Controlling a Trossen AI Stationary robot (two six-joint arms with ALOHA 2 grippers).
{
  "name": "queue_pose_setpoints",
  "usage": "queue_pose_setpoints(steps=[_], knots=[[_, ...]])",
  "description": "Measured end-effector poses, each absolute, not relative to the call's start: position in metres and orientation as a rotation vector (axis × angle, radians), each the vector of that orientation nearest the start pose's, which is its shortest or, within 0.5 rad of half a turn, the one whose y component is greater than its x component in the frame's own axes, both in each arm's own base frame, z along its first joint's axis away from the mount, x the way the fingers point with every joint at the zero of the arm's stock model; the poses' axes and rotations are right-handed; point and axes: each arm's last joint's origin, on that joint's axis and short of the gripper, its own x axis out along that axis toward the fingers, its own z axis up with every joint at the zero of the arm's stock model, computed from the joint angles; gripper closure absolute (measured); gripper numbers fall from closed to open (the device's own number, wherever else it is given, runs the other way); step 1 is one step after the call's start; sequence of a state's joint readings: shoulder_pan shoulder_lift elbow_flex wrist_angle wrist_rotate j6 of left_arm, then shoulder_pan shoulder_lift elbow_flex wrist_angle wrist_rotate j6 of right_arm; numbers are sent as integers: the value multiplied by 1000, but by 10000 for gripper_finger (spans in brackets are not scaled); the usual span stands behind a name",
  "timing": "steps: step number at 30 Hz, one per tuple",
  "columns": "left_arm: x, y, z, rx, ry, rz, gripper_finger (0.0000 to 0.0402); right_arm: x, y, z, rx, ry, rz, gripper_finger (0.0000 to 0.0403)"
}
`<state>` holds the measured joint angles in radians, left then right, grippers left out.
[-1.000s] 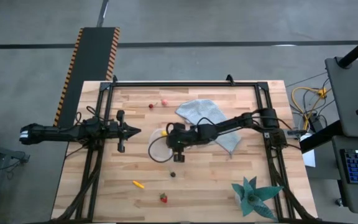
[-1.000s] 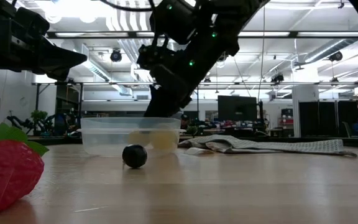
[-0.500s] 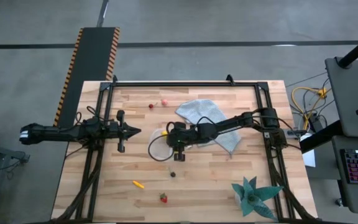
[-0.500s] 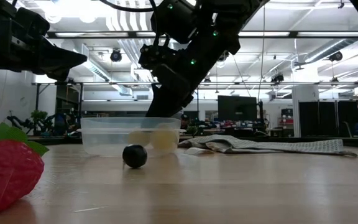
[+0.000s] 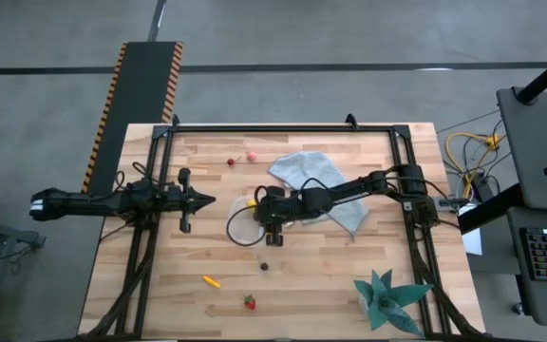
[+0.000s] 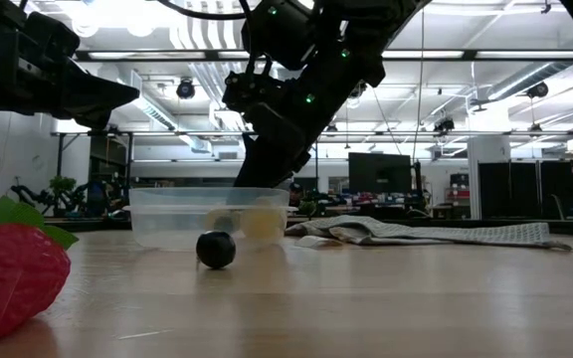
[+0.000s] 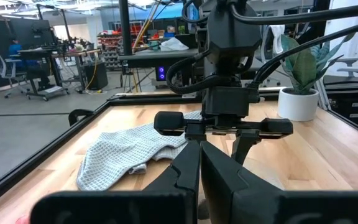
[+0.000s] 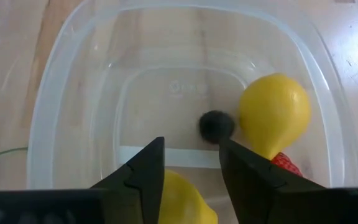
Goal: Pick and placing Produce into tupperware
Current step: Put the black cherry into the transparent bin
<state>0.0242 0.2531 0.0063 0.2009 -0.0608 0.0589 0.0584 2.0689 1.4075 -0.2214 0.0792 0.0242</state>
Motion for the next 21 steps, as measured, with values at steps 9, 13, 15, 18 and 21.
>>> queue_pose_setpoints(steps=[9,13,15,18,21], knots=[[113,5,164,60,48,84,402,433,23,178,-41,839,-27,244],[113,5,164,60,48,84,402,427,28,207,-34,768,-19,250],[113,5,164,60,48,84,402,422,35,222,-39,731,-1,252],[113,5,163,60,48,84,402,414,54,241,-62,679,50,256],[113,5,164,60,48,84,402,407,78,251,-96,643,113,259]])
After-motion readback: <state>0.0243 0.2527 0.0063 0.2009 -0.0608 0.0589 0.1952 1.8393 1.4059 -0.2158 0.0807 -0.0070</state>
